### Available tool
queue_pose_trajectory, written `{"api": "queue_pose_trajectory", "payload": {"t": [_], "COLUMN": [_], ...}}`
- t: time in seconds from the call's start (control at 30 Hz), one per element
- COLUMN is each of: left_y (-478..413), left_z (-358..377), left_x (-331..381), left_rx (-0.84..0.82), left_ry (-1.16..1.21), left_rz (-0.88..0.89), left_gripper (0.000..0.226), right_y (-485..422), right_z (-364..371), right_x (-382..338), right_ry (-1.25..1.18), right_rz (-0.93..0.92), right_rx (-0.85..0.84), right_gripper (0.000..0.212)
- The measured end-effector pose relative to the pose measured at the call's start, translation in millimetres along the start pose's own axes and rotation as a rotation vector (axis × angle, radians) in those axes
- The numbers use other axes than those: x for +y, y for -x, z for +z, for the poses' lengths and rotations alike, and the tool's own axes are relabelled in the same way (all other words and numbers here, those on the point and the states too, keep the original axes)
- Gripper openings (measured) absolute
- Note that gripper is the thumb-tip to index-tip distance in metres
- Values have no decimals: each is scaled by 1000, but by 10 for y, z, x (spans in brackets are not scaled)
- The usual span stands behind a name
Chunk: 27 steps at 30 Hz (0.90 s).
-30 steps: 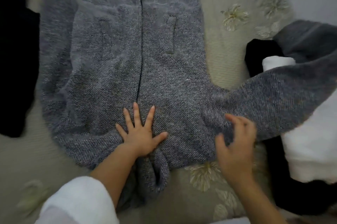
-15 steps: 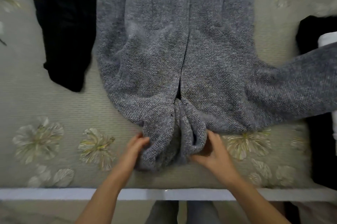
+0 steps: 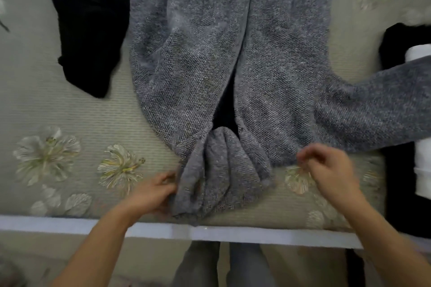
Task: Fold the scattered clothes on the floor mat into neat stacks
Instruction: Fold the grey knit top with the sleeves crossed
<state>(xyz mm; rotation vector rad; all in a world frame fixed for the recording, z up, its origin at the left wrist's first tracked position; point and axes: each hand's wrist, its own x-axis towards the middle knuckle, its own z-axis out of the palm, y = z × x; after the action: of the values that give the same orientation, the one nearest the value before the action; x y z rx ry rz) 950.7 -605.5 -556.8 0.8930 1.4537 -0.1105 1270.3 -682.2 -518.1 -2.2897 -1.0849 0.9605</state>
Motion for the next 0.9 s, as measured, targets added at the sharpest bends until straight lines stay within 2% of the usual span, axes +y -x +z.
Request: {"api": "queue_pose_trajectory", "payload": {"t": [0.03,0.1,0.13,0.2,0.27,0.33,0.4,0.43,0.47,0.53,0.57,0.63,0.7,0.73,0.8,0.87,0.9], "left_y": [-19,-21,-33,-60,-75,-70,-63,-57,-53,-48,-25,14,52,57,8,-98,-153], "left_z": [51,138,178,224,238,186,112,78,50,17,11,-8,-29,-52,-105,-148,-146], "left_x": [-24,-6,9,23,50,74,81,89,94,99,122,171,287,369,555,710,758], "left_rx": [-3,11,23,41,8,-50,-78,-79,-75,-84,-111,-174,-236,-253,-196,0,145], "left_ry": [11,39,35,14,34,4,-22,-39,-52,-69,-92,-147,-79,27,317,560,564], "left_rz": [-11,-32,-35,-43,-81,-110,-112,-111,-102,-98,-108,-128,-121,-101,-41,107,214], "left_gripper": [11,16,19,21,24,20,20,20,19,26,30,36,33,31,35,39,32], "right_y": [26,40,26,-36,-107,-122,-66,-20,36,160,195,123,-93,-247,-628,-970,-1074], "right_z": [91,380,558,906,1120,1150,999,888,756,446,295,40,-178,-269,-411,-486,-477], "right_x": [-139,-379,-474,-551,-554,-545,-544,-512,-496,-553,-607,-759,-1010,-1133,-1316,-1374,-1330], "right_ry": [-42,-71,-32,160,414,447,296,205,125,124,168,136,-84,-229,-458,-547,-509], "right_rz": [-97,-261,-273,-197,-169,-147,-109,-105,-125,-210,-248,-315,-372,-364,-334,-303,-294], "right_rx": [63,-44,-157,-341,-412,-406,-478,-592,-765,-1128,-1248,-1292,-1134,-971,-456,112,332], "right_gripper": [29,25,30,56,71,57,22,10,9,22,31,42,40,38,34,30,29]}}
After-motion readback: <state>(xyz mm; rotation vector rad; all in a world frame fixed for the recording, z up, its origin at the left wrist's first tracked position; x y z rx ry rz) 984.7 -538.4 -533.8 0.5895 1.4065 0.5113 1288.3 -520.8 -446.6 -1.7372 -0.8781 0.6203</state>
